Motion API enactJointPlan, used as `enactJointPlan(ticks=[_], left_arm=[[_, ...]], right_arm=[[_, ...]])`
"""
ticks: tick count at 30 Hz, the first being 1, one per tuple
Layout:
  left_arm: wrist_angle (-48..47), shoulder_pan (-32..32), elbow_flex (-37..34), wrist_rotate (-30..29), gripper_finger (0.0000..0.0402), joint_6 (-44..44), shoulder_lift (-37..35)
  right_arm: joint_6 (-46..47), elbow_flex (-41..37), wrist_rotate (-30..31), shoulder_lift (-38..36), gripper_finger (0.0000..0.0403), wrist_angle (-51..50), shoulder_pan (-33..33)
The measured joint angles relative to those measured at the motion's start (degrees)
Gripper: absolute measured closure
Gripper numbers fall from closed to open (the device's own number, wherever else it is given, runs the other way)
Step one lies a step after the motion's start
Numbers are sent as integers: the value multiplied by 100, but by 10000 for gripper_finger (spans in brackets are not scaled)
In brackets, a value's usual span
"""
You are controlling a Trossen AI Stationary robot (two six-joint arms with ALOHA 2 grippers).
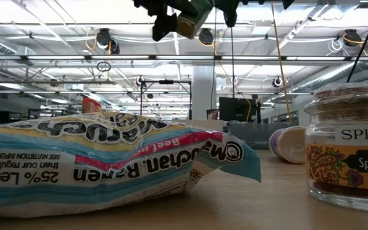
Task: Pick & Place Food Item
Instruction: Put the green seasoning bottle into the white bin
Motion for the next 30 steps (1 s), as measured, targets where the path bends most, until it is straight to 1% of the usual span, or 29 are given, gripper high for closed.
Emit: enactJointPlan(ticks=[4, 10, 15, 19, 21, 23, 24, 26, 28, 30], left_arm=[[-33, 0, -7, -4, 196, -6, 0], [-39, 4, -9, -3, 196, -11, -2], [-61, 2, -13, -30, 196, -20, -2], [-39, 7, -13, -28, 196, -39, -2], [88, 0, -13, 80, 196, 30, -2], [82, -16, -4, 126, 196, 10, -4], [163, -1, -8, 236, 196, 14, -3], [384, -6, -7, 229, 196, 12, 1], [414, -2, -7, 251, 196, 36, -11], [454, -5, -7, 265, 196, 40, -9]], right_arm=[[52, 2, 0, 113, 138, 145, 80], [-34, 5, 14, 111, 103, 14, 80], [-456, 11, 377, 105, 85, -225, 91], [-687, 11, 710, 107, 80, -262, 114], [-780, 11, 992, 113, 82, -361, 112], [-863, -4, 1061, 139, 84, -448, 107], [-929, 0, 1211, 134, 84, -484, 114], [-956, 4, 1132, 199, 83, -458, 113], [-884, 7, 1094, 207, 83, -455, 111], [-858, 7, 922, 217, 83, -460, 111]])
